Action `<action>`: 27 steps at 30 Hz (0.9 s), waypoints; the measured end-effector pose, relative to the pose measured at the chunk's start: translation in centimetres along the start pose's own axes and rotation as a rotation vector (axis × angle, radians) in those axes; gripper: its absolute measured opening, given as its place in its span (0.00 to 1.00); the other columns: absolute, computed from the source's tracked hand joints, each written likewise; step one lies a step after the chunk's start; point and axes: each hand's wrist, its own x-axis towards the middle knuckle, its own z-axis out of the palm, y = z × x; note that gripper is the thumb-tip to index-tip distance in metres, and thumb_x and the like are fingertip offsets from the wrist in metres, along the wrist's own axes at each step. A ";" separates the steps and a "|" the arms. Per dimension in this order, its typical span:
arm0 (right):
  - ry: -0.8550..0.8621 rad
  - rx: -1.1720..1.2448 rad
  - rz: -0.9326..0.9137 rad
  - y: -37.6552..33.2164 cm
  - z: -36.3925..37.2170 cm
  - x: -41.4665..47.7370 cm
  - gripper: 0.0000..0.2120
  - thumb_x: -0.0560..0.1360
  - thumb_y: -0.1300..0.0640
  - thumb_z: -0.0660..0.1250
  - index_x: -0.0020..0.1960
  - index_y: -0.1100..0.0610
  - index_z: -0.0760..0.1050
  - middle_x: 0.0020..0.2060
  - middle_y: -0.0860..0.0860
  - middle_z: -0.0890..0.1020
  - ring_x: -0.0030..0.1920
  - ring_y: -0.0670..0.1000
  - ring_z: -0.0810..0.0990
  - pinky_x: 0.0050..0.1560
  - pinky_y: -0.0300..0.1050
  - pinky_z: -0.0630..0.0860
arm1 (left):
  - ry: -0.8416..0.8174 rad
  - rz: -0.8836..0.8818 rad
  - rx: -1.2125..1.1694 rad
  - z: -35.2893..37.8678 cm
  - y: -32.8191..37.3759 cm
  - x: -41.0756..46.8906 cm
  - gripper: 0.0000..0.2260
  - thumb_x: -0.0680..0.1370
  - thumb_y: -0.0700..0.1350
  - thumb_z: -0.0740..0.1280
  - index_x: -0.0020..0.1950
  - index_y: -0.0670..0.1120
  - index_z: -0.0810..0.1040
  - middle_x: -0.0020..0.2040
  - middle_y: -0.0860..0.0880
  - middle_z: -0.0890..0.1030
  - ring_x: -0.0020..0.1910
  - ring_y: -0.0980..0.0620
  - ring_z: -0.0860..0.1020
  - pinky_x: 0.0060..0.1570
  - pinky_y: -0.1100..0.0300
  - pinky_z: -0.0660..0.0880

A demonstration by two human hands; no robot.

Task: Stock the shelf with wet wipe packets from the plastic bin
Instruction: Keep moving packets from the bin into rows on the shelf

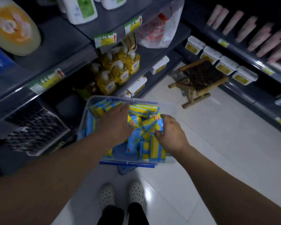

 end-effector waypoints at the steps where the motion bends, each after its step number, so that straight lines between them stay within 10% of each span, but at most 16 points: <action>1: -0.004 0.024 0.026 0.7 1.1 0.0 0.28 0.75 0.51 0.68 0.72 0.57 0.65 0.67 0.55 0.70 0.67 0.57 0.69 0.65 0.45 0.65 | -0.011 0.010 -0.001 1.3 0.0 0.5 0.38 0.77 0.57 0.65 0.79 0.46 0.49 0.79 0.47 0.53 0.77 0.47 0.54 0.74 0.53 0.56; 21: -0.001 -0.062 0.381 6.8 16.3 4.7 0.46 0.72 0.39 0.68 0.77 0.58 0.49 0.71 0.57 0.61 0.65 0.62 0.70 0.63 0.54 0.69 | -0.198 -0.177 -0.157 18.1 -3.2 9.0 0.35 0.77 0.54 0.67 0.77 0.47 0.54 0.68 0.42 0.71 0.63 0.40 0.73 0.52 0.53 0.71; 27: 0.034 -0.193 0.350 7.3 17.2 5.1 0.35 0.72 0.58 0.66 0.75 0.59 0.55 0.66 0.58 0.68 0.62 0.61 0.71 0.62 0.51 0.67 | -0.138 -0.272 -0.272 19.2 -3.2 9.4 0.28 0.76 0.46 0.70 0.71 0.42 0.59 0.57 0.40 0.75 0.48 0.41 0.76 0.40 0.55 0.67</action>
